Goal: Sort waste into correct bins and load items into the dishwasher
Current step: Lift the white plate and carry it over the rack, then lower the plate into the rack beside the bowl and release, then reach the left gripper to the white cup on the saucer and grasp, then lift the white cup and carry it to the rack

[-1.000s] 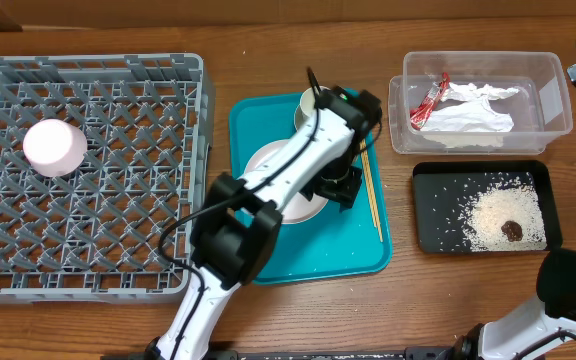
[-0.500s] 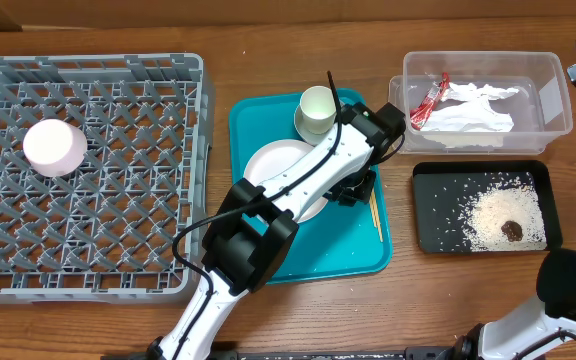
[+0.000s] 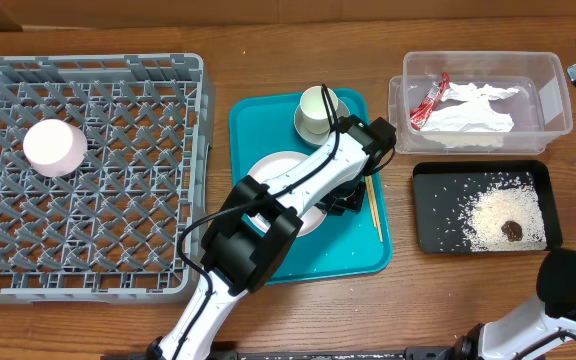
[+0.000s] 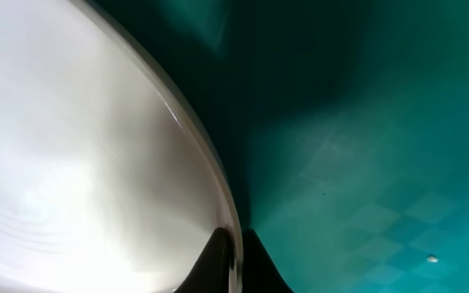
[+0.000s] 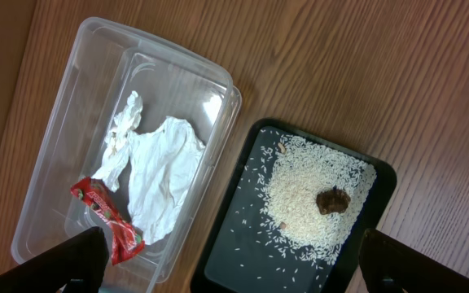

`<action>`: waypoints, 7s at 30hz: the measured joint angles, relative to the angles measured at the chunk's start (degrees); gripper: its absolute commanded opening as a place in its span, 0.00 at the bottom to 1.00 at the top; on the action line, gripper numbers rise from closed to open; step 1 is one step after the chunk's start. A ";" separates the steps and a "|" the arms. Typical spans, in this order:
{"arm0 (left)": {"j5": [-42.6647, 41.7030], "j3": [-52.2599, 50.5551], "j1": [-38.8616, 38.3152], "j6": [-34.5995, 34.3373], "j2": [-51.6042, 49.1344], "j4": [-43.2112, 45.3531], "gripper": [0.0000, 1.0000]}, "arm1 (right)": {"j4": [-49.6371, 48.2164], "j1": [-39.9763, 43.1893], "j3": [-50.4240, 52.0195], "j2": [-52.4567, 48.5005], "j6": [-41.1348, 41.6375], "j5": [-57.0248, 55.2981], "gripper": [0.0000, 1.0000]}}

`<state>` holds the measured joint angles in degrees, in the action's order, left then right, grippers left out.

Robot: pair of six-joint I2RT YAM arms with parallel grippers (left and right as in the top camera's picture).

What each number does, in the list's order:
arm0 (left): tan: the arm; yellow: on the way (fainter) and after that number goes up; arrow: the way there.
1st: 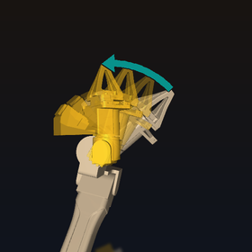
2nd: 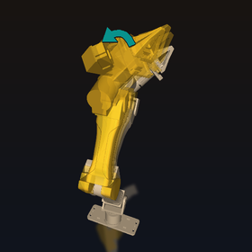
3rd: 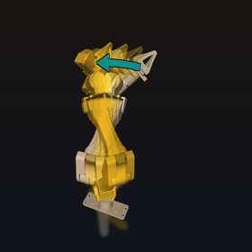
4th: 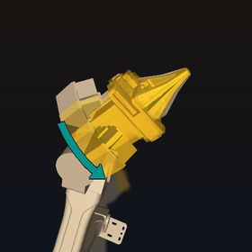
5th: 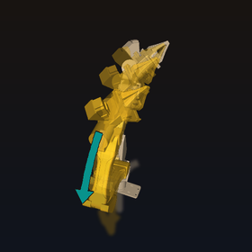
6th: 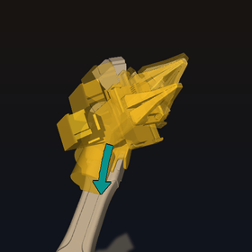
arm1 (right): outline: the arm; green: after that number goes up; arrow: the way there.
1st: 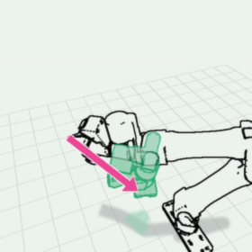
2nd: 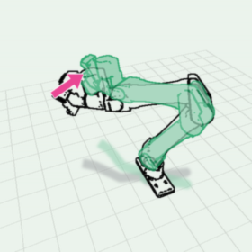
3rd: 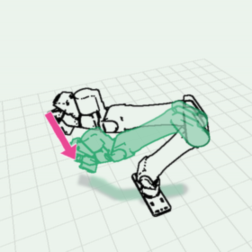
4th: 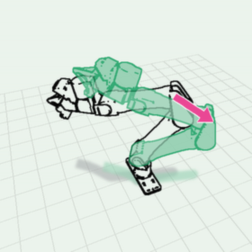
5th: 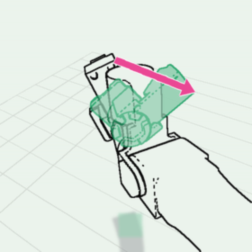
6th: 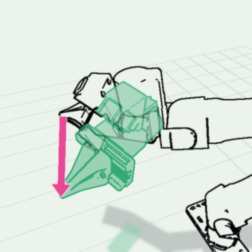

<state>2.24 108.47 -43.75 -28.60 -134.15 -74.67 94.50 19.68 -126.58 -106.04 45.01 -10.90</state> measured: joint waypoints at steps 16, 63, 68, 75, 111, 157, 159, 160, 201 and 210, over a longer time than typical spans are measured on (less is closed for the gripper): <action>-3.39 17.42 2.27 5.31 12.59 -8.04 0.04 | -0.02 0.00 0.00 0.00 -0.02 0.00 1.00; -59.23 18.10 58.62 61.24 13.99 -16.74 0.04 | 0.02 -0.02 0.00 0.00 -0.02 0.02 1.00; -60.48 14.10 58.62 64.32 13.97 -16.81 0.04 | 0.00 0.00 0.00 0.00 -0.02 0.00 1.00; -60.83 12.63 58.88 65.90 13.97 -16.85 0.45 | 0.00 0.00 0.00 0.00 -0.02 0.00 1.00; -29.88 27.23 15.91 40.92 16.39 -14.45 0.98 | 0.02 0.00 0.00 0.00 -0.02 0.00 1.00; -6.75 29.20 13.14 30.01 -7.13 10.45 0.48 | 0.02 0.00 0.00 0.00 -0.02 0.00 1.00; -6.75 29.20 13.14 30.05 -7.13 10.47 0.43 | 0.00 -0.02 0.00 0.00 -0.02 0.02 1.00; -6.75 29.20 13.11 30.01 -7.13 10.34 0.43 | 0.02 0.00 0.00 0.00 -0.04 0.00 1.00; -14.67 36.44 17.22 19.76 -4.81 4.44 0.04 | 0.00 0.00 0.00 0.00 -0.04 0.00 1.00; -23.87 39.08 30.42 14.03 12.37 -3.48 0.04 | 0.00 0.00 0.00 0.00 -0.04 0.02 1.00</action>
<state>-21.63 147.55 -13.32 -14.57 -121.78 -78.15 94.50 19.68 -126.58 -106.04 44.97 -10.87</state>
